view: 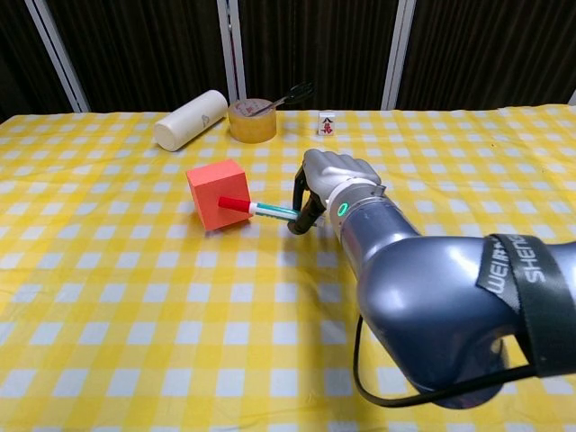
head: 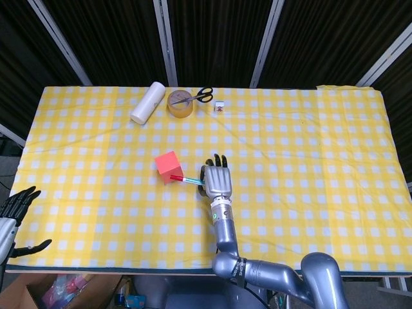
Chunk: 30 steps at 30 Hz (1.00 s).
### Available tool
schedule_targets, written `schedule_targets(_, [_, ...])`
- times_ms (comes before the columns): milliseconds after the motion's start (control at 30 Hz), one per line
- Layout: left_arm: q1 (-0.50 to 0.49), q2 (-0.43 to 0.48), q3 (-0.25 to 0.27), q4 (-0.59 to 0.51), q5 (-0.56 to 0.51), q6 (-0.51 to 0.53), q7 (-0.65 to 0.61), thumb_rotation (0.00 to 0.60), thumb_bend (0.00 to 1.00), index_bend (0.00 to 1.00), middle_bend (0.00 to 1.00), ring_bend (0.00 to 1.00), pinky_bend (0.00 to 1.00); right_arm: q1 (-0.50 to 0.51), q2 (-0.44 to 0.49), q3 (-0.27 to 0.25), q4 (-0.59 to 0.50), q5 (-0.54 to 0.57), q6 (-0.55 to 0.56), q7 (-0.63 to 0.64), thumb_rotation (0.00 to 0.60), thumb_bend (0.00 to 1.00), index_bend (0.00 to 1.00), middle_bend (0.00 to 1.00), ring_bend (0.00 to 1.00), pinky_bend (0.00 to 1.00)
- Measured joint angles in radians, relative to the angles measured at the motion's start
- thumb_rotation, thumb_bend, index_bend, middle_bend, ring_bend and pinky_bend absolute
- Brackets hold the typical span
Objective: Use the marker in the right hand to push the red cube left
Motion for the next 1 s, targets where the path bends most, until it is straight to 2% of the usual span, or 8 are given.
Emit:
schedule_targets(233, [0.006, 0.003, 0.0, 0.007, -0.007, 0.003, -0.009, 0.6, 0.0, 0.0, 0.0, 0.0, 0.0, 0.025, -0.04, 0.001, 0.064, 0.005, -0.019, -0.002, 0.6, 0.48, 0.64, 0.26, 0.06, 0.02])
schedule_targets(500, [0.009, 0.003, 0.0, 0.011, -0.009, 0.003, -0.003, 0.6, 0.0, 0.0, 0.0, 0.0, 0.0, -0.027, -0.004, -0.056, -0.009, -0.032, 0.018, -0.001, 0.6, 0.48, 0.64, 0.26, 0.06, 0.02])
schedule_targets(733, [0.012, -0.003, -0.001, 0.014, -0.007, 0.007, 0.011, 0.6, 0.0, 0.0, 0.0, 0.0, 0.0, -0.095, 0.094, -0.102, -0.133, -0.076, 0.072, -0.012, 0.6, 0.48, 0.64, 0.26, 0.06, 0.02])
schedule_targets(1000, [0.014, -0.01, 0.001, 0.012, 0.0, 0.009, 0.041, 0.6, 0.0, 0.0, 0.0, 0.0, 0.0, -0.177, 0.301, -0.169, -0.263, -0.132, 0.065, -0.011, 0.6, 0.48, 0.64, 0.26, 0.06, 0.02])
